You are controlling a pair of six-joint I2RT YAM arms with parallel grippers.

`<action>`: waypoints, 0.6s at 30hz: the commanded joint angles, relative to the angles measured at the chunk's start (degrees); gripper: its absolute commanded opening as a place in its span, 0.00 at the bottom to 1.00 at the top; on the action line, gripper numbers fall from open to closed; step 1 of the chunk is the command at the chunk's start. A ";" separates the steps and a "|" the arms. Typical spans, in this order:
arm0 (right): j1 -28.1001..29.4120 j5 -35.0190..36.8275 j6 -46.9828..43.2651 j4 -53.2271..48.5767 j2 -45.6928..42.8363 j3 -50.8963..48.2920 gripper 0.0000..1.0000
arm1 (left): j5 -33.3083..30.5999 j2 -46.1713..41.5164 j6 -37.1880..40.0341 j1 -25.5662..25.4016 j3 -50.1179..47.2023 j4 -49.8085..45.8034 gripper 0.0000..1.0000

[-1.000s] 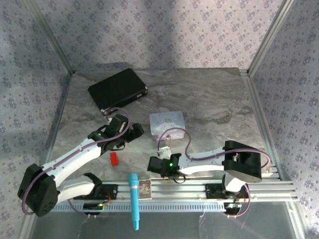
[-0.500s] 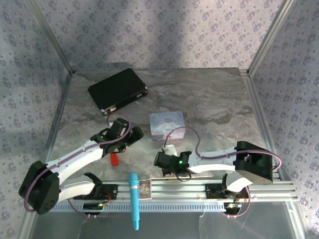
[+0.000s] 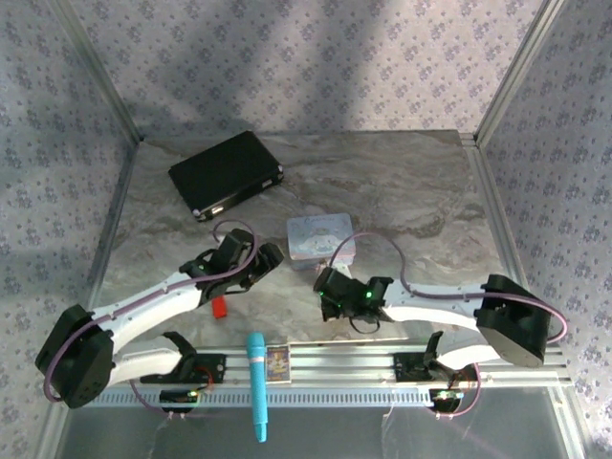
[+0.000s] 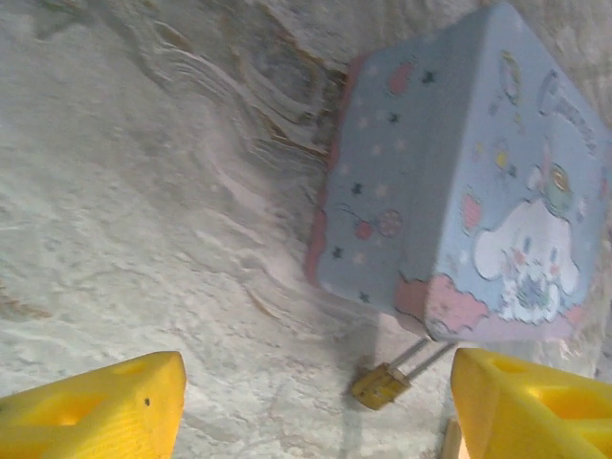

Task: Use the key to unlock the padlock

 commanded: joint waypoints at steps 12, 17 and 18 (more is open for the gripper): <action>-4.76 -3.09 -7.13 -0.39 -3.68 3.70 0.00 | 1.07 -0.49 -22.77 -2.24 -5.41 12.03 0.69; -6.12 -3.09 -8.88 1.19 -3.70 7.13 0.00 | 3.53 -0.80 -34.14 -2.24 -6.94 17.11 0.78; -6.50 -3.02 -9.26 1.76 -3.76 7.85 0.00 | 3.98 -0.66 -36.42 -2.21 -7.35 18.83 0.79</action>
